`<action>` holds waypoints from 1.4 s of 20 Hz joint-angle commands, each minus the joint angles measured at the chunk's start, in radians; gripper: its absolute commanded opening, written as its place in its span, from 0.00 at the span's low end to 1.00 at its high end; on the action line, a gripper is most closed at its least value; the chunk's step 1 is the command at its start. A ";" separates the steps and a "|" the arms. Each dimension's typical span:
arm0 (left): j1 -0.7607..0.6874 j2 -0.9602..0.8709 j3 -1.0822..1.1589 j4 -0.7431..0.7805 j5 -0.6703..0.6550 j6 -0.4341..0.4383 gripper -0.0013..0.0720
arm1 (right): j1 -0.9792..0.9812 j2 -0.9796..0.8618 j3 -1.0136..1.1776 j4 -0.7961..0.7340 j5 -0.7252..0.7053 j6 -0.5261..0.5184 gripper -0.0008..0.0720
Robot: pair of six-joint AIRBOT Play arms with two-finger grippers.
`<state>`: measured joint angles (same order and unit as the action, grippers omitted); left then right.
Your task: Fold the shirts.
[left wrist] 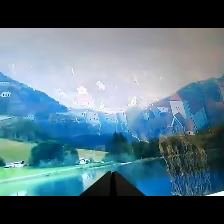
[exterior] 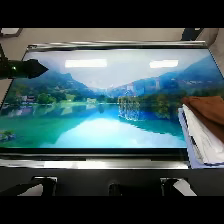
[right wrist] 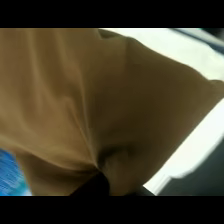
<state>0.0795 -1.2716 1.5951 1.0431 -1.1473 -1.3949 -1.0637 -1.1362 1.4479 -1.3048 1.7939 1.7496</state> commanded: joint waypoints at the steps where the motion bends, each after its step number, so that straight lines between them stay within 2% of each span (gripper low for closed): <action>1: -0.001 0.000 0.000 0.000 -0.010 0.001 0.07 | -0.010 0.055 -0.243 -0.142 0.024 -0.018 0.06; 4: -0.002 0.000 0.000 0.000 -0.018 0.001 0.07 | -0.010 0.078 -0.402 -0.185 -0.077 -0.023 0.06; 5: -0.002 0.000 0.000 0.000 -0.017 0.001 0.07 | -0.010 0.078 -0.410 -0.201 -0.104 -0.022 0.22; 6: -0.002 0.000 0.000 0.000 -0.016 0.001 0.07 | -0.010 0.078 -0.399 -0.201 -0.127 -0.035 0.64; 7: -0.002 0.000 0.000 0.000 -0.014 0.001 0.07 | -0.010 0.078 -0.375 -0.201 -0.140 -0.089 0.98; 9: 0.002 0.001 0.002 -0.003 -0.013 0.000 0.07 | -0.010 0.078 -0.263 -0.239 -0.178 -0.127 0.95; 11: 0.002 0.003 0.047 -0.027 -0.014 -0.003 0.07 | -0.010 0.078 -0.063 -0.216 -0.335 -0.168 0.94; 12: -0.003 0.003 0.093 -0.034 0.005 -0.002 0.06 | -0.009 0.078 0.034 -0.152 -0.437 -0.170 0.93; 14: -0.028 0.000 0.185 0.033 0.104 0.004 0.06 | -0.007 0.078 0.183 0.124 -0.618 -0.225 0.92; 15: -0.052 -0.001 0.216 0.132 0.151 -0.017 0.06 | 0.023 0.078 0.224 0.259 -0.670 -0.255 0.91; 16: -0.089 -0.004 0.229 0.303 0.181 -0.103 0.06 | 0.082 0.078 0.240 0.310 -0.676 -0.262 0.91; 18: -0.159 -0.031 0.222 0.638 0.091 -0.270 0.06 | 0.278 0.067 0.231 0.235 -0.584 -0.238 0.91; 19: -0.180 -0.053 0.207 0.716 -0.004 -0.314 0.07 | 0.401 0.049 0.216 0.148 -0.496 -0.184 0.91; 20: -0.183 -0.074 0.178 0.711 -0.085 -0.329 0.14 | 0.519 0.029 0.192 0.072 -0.430 -0.123 0.91; 21: -0.186 -0.090 0.133 0.685 -0.164 -0.350 0.41 | 0.637 0.003 0.154 0.020 -0.374 -0.073 0.91; 22: -0.187 -0.103 0.067 0.636 -0.248 -0.370 0.86 | 0.732 -0.020 0.109 0.013 -0.344 -0.050 0.91; 23: -0.187 -0.105 -0.013 0.583 -0.293 -0.367 0.98 | 0.820 -0.047 0.060 0.037 -0.323 -0.039 0.91; 25: -0.187 -0.052 -0.202 0.504 -0.290 -0.389 0.98 | 0.937 -0.103 -0.004 0.089 -0.290 -0.039 0.91; 28: -0.191 0.088 -0.399 0.505 -0.148 -0.431 0.98 | 1.029 -0.145 -0.012 0.053 -0.288 -0.040 0.92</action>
<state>-0.1059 -1.2686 1.3689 1.5639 -1.3441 -1.7672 -0.1669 -1.2350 1.4700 -1.2331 1.4685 1.6882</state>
